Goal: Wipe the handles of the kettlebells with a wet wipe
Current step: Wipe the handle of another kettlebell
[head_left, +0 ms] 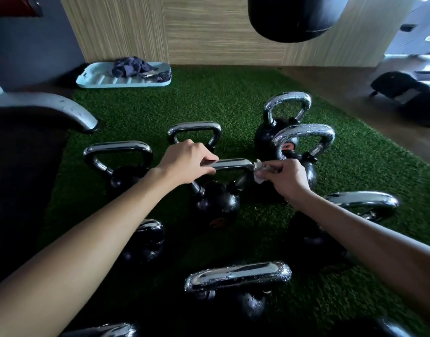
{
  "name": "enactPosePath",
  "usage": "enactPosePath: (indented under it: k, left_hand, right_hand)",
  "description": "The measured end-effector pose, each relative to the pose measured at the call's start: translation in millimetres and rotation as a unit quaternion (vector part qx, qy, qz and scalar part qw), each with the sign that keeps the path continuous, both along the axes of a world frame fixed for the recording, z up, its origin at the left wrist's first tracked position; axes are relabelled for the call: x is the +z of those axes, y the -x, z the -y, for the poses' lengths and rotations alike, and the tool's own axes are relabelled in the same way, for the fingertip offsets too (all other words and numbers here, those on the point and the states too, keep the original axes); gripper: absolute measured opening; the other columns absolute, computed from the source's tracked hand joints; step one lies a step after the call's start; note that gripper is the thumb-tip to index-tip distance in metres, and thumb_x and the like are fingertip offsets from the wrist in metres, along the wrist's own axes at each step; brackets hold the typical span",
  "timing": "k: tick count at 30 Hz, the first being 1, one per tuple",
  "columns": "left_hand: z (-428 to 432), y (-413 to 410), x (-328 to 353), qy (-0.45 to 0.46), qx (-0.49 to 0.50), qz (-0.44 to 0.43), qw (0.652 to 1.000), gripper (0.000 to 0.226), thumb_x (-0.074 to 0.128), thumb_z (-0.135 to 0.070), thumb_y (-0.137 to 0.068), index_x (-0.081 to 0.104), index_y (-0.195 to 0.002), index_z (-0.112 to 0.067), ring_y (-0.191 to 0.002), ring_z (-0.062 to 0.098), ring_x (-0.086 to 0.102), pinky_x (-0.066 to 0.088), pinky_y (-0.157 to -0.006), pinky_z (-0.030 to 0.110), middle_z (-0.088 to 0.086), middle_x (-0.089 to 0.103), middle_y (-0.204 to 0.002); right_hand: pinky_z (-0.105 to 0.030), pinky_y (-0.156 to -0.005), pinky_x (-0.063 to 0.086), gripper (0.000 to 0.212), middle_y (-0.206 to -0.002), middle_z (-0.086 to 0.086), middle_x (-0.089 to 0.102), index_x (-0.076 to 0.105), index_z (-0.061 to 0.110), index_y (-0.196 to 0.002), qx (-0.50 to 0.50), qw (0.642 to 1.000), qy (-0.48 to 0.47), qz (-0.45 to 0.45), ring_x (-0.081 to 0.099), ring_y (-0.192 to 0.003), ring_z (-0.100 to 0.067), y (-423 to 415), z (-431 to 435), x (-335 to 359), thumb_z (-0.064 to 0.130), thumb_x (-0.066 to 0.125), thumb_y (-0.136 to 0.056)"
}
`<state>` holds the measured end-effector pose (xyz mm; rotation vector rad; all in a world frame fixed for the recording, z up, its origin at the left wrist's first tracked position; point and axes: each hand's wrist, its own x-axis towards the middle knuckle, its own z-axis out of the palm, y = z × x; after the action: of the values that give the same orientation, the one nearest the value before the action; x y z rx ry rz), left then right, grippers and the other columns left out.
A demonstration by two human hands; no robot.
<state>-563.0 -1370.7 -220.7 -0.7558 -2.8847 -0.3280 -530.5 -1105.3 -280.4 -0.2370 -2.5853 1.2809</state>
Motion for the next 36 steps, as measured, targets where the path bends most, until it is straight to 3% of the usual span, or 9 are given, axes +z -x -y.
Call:
enactPosePath:
  k: [4, 8, 14, 17, 19, 22, 26, 29, 36]
  left_hand:
    - [14.7, -11.7, 3.5, -0.127, 0.009, 0.019, 0.992, 0.058, 0.077, -0.062, -0.075, 0.064, -0.13, -0.047, -0.047, 0.002, 0.05, 0.033, -0.046, 0.017, -0.019, 0.062, -0.061]
    - [15.3, -30.6, -7.9, -0.273, -0.049, 0.044, 0.96, 0.069, 0.083, -0.059, -0.066, 0.068, -0.13, -0.037, -0.102, -0.008, 0.067, 0.053, -0.093, 0.02, -0.012, 0.071, -0.124]
    - [15.5, -38.9, -16.2, -0.359, -0.025, 0.033, 0.932, 0.062, 0.087, -0.049, -0.069, 0.072, -0.125, -0.027, -0.112, -0.014, 0.06, 0.047, -0.097, 0.012, -0.016, 0.07, -0.121]
    - [20.8, -38.7, -16.7, -0.354, -0.026, 0.015, 0.935, 0.053, 0.088, -0.04, -0.073, 0.074, -0.122, -0.026, -0.095, -0.027, 0.046, 0.039, -0.069, 0.0, -0.022, 0.064, -0.108]
    - [29.2, -36.2, -18.4, -0.345, -0.013, 0.002, 0.938, 0.05, 0.089, -0.04, -0.074, 0.075, -0.12, -0.027, -0.098, -0.025, 0.051, 0.044, -0.074, 0.004, -0.019, 0.069, -0.11]
    - [47.2, -30.6, -16.5, -0.298, 0.038, -0.006, 0.954, 0.052, 0.087, -0.049, -0.072, 0.074, -0.12, -0.032, -0.105, -0.009, 0.065, 0.054, -0.09, 0.021, -0.015, 0.073, -0.115]
    - [56.5, -19.5, -0.9, -0.193, 0.063, 0.012, 0.979, 0.049, 0.086, -0.053, -0.071, 0.072, -0.118, -0.045, -0.087, -0.005, 0.069, 0.055, -0.071, 0.021, -0.02, 0.076, -0.107]
    - [44.9, -9.6, 11.8, -0.139, 0.056, 0.063, 0.987, 0.053, 0.087, -0.054, -0.069, 0.072, -0.119, -0.045, -0.072, -0.005, 0.064, 0.049, -0.061, 0.017, -0.015, 0.076, -0.108]
    - [-5.9, -1.5, 20.7, -0.036, 0.023, 0.068, 0.997, 0.031, 0.077, -0.053, -0.082, 0.075, -0.112, -0.047, -0.068, 0.012, 0.059, 0.037, -0.053, 0.022, -0.004, 0.077, -0.095]
  right_hand:
    - [-0.023, -0.073, 0.054, 0.026, -0.083, 0.01, 0.078, 0.08, 0.032, -0.091, 0.059, 0.99, 0.129, -0.004, 0.071, -0.079, -0.007, -6.2, 16.9, 32.6, 0.027, 0.093, -0.069]
    - [-0.017, -0.052, 0.049, 0.038, -0.086, -0.004, 0.078, 0.07, 0.01, -0.102, 0.12, 0.969, 0.215, 0.035, 0.067, -0.06, -0.004, -8.0, 48.7, 51.5, 0.014, 0.091, -0.071]
    - [-0.013, -0.042, 0.036, 0.022, -0.07, 0.006, 0.072, 0.075, 0.009, -0.098, 0.165, 0.94, 0.286, 0.091, 0.048, -0.046, -0.001, -4.7, 78.1, 49.7, 0.016, 0.084, -0.08]
    - [-0.013, -0.045, 0.034, 0.021, -0.065, 0.011, 0.068, 0.079, 0.012, -0.101, 0.21, 0.94, 0.24, 0.124, 0.046, -0.048, 0.002, -4.0, 75.7, 53.7, 0.02, 0.082, -0.082]
    - [-0.016, -0.052, 0.039, 0.027, -0.073, 0.012, 0.071, 0.08, 0.017, -0.106, 0.235, 0.944, 0.198, 0.125, 0.052, -0.056, 0.0, 3.2, 65.7, 54.9, 0.023, 0.083, -0.079]
    - [-0.028, -0.083, 0.051, 0.039, -0.105, 0.012, 0.076, 0.076, 0.033, -0.115, 0.215, 0.973, -0.079, 0.036, 0.068, -0.096, -0.004, 20.2, 49.6, 56.8, 0.035, 0.086, -0.078]
    - [-0.037, -0.09, 0.048, 0.056, -0.116, 0.005, 0.072, 0.069, 0.036, -0.126, 0.271, 0.9, -0.34, 0.016, 0.056, -0.118, -0.022, 38.6, 61.9, 65.5, 0.057, 0.081, -0.076]
    - [-0.032, -0.074, 0.036, 0.024, -0.073, 0.013, 0.053, 0.069, 0.038, -0.087, 0.297, 0.86, -0.415, 0.013, 0.057, -0.102, -0.021, 52.9, 74.1, 60.6, 0.06, 0.075, -0.079]
    - [-0.03, -0.072, 0.034, 0.025, -0.084, 0.01, 0.042, 0.071, 0.039, -0.104, 0.29, 0.872, -0.394, 0.022, 0.054, -0.095, -0.021, 45.0, 36.9, 48.7, 0.057, 0.068, -0.087]
